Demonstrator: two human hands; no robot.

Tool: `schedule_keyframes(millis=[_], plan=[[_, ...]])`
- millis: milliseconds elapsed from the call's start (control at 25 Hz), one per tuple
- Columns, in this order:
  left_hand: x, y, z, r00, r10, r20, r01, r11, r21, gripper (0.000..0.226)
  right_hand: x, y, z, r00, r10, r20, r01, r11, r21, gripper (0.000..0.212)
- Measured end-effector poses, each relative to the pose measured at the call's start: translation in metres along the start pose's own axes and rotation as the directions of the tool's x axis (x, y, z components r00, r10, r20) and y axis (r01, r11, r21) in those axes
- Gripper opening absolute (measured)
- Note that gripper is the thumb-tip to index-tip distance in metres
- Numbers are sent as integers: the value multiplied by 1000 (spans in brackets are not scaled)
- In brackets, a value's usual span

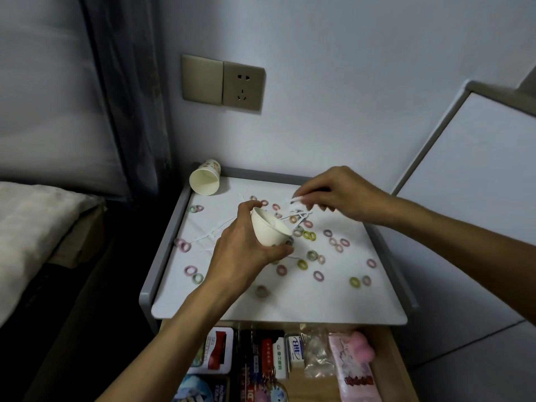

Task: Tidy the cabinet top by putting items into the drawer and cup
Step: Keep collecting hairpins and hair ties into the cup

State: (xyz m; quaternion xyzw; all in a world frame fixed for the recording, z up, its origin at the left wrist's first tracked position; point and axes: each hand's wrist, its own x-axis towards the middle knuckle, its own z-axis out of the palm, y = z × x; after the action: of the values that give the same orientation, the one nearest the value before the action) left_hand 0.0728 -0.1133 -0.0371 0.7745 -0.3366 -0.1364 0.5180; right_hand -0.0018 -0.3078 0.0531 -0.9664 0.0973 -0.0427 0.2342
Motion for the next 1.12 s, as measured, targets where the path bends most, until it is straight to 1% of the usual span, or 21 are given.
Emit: schedule_keyframes(millis=[80,120,160,240,320,360,400,440,520,560,600,680,760,880,1040,1120], plan=[[-2,3,1,1000,-3,5,3,1000,-14,82,-2,-31,6,981,-88,174,109,987,-115,16],[-3,4,2,1000,-6,6,6,1000,-26,81,-1,-40,11,966,-125,226,158,978,-134,17],[-3,5,2,1000,-7,6,8,999,-40,79,-1,-46,13,958,-158,239,190,975,-118,18],[-3,5,0,1000,-6,-6,6,998,-59,76,4,-46,10,972,-173,162,177,984,-10,18],[-2,6,-5,1000,-6,-27,5,999,-49,78,16,-24,3,996,-93,-2,93,991,100,14],[-2,6,-8,999,-8,-36,7,999,-41,80,25,-4,3,998,-25,-62,31,994,106,13],[-1,6,-12,999,-11,-48,9,999,-35,81,34,17,5,996,32,-79,-29,999,46,13],[1,5,-16,998,-13,-64,10,999,-35,82,43,38,12,997,68,-47,-72,994,-87,14],[6,0,-25,994,-17,-104,12,999,-50,83,62,77,37,990,115,87,-78,936,-344,21],[9,-3,-28,992,-17,-122,9,998,-63,84,68,92,49,983,132,127,-70,912,-405,21],[12,-6,-31,991,-23,-134,13,997,-72,84,73,101,59,980,140,141,-67,903,-425,17],[15,-9,-34,988,-33,-148,22,997,-77,86,78,111,68,983,120,139,-50,904,-425,9],[18,-12,-35,987,-35,-155,24,997,-72,85,81,117,69,979,109,171,-32,917,-398,5],[17,-11,-35,989,-28,-142,17,997,-74,83,74,122,69,970,104,220,-25,941,-337,14],[13,-6,-33,991,-17,-136,6,997,-81,82,56,130,70,986,96,137,-61,970,-236,17],[12,-6,-33,990,-20,-140,10,997,-73,81,48,132,73,994,68,87,-42,962,-268,18]])
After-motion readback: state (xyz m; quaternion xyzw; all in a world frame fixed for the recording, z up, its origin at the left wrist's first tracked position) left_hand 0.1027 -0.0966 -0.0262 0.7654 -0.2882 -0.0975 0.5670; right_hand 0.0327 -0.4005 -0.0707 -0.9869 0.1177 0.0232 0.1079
